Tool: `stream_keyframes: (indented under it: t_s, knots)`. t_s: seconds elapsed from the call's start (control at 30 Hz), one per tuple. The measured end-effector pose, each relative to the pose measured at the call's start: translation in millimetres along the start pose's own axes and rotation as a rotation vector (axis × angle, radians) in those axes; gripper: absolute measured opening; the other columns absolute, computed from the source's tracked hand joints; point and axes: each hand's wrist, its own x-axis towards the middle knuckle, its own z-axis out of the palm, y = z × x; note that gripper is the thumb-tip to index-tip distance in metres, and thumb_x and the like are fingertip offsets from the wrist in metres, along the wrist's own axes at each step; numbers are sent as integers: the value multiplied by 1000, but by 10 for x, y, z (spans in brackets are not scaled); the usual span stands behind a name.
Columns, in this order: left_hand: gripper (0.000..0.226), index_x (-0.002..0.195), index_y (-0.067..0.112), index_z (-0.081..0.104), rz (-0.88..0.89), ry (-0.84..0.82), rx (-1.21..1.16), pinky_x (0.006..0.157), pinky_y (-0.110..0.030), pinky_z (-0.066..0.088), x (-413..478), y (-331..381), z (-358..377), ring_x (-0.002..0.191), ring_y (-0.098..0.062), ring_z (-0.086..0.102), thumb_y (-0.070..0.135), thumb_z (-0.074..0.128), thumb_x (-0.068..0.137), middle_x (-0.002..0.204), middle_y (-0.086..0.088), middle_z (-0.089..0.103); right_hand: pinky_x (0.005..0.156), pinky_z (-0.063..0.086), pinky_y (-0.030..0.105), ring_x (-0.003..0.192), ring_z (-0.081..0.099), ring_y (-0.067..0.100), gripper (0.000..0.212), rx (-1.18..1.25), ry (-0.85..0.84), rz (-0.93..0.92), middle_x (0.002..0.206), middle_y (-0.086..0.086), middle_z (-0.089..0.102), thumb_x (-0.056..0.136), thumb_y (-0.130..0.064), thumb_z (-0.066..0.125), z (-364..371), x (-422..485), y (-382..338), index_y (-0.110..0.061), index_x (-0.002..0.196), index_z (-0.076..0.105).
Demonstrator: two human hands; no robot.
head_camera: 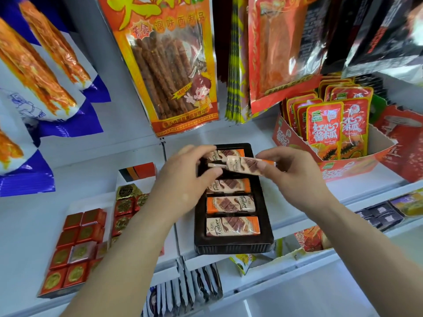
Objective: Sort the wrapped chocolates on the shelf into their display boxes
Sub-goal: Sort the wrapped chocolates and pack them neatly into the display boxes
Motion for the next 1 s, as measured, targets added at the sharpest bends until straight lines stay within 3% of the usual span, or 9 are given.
stream_keyframes:
  t_s: [0.1,0.23,0.3,0.5,0.7,0.8,0.87,1.0]
  knots:
    - [44,137,36,52,-7,-43,223,88,-35,46,70,-41,110,114,-15,52,39,60,94,125,11,56,67,49,33,76,65,14,4,-2,96,30,85,-9,72,88,-25,73,-44,29,91,-29,90,73]
    - [15,104,36,70,-15,-5,211,72,-28,36,108,-64,163,94,-11,52,30,67,90,102,17,57,68,52,36,77,66,21,5,-4,119,50,87,-7,70,90,-28,70,-35,43,133,-27,94,72]
    - [9,95,36,70,-12,-1,253,71,-27,33,121,-34,152,92,-6,46,29,65,92,96,20,55,68,54,38,78,66,22,5,13,130,54,86,-6,69,90,-28,70,-36,50,137,-26,94,72]
    - [23,115,38,63,-17,-96,254,72,-31,42,105,3,186,100,-7,44,34,47,100,102,18,65,66,54,37,75,66,19,5,24,142,42,83,-9,70,90,-27,70,-56,40,107,-26,94,72]
    - [29,122,36,63,-60,-86,328,71,-31,39,82,70,206,113,-13,45,32,40,103,92,14,52,65,47,28,80,67,16,10,-5,179,73,80,-17,65,93,-29,65,-45,43,107,-26,100,72]
    - [32,124,35,61,-71,-86,322,75,-34,44,98,41,234,115,-15,43,31,36,104,111,12,65,66,48,28,79,67,14,7,-9,163,77,81,-19,65,94,-27,64,-18,24,96,-28,96,71]
    - [35,128,34,59,-66,-120,317,85,-39,47,128,9,263,116,-18,42,33,32,105,122,11,62,66,47,27,77,67,12,7,-15,139,83,82,-19,65,94,-27,64,13,-6,90,-29,95,71]
    - [39,125,35,60,-80,-182,338,88,-37,43,173,-10,333,107,-17,36,37,26,106,117,12,50,62,44,23,75,67,11,7,-23,125,103,83,-16,67,94,-26,63,64,-56,97,-28,93,70]
